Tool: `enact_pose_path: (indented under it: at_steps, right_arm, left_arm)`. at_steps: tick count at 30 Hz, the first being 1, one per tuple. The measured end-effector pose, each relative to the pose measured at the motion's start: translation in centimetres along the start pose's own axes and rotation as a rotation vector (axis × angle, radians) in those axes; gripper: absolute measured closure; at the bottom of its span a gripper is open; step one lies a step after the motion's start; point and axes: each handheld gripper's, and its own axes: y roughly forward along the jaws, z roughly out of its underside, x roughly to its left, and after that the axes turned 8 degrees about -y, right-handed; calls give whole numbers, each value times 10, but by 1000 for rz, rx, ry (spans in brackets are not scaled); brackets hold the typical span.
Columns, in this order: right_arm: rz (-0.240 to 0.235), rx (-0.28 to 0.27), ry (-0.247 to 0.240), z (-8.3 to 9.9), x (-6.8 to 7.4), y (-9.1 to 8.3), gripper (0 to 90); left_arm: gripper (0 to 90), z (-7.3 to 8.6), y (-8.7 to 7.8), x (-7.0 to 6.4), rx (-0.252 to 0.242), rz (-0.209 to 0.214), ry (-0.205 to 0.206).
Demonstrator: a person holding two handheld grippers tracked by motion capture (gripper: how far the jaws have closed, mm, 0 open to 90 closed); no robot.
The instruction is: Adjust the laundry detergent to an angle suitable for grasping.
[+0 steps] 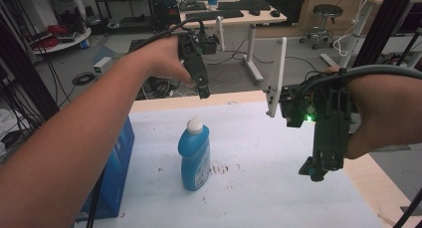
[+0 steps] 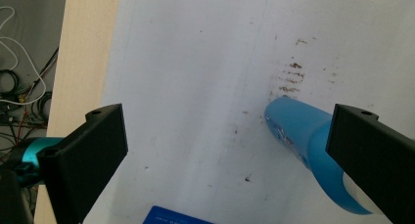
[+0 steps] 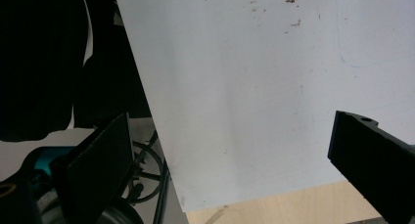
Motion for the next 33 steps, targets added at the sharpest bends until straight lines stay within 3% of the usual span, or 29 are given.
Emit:
enact_pose_path:
  at_steps: [17, 24, 33]
  right_arm:
    - [6, -3, -1, 1, -5, -1, 21]
    - [3, -11, -3, 1, -1, -2, 21]
    - [27, -7, 1, -2, -1, -10, 21]
  left_arm:
    - [18, 3, -2, 0, 3, -8, -2]
    - [18, 3, -4, -1, -9, 4, -14]
    - [18, 4, -6, -3, 2, -8, -2]
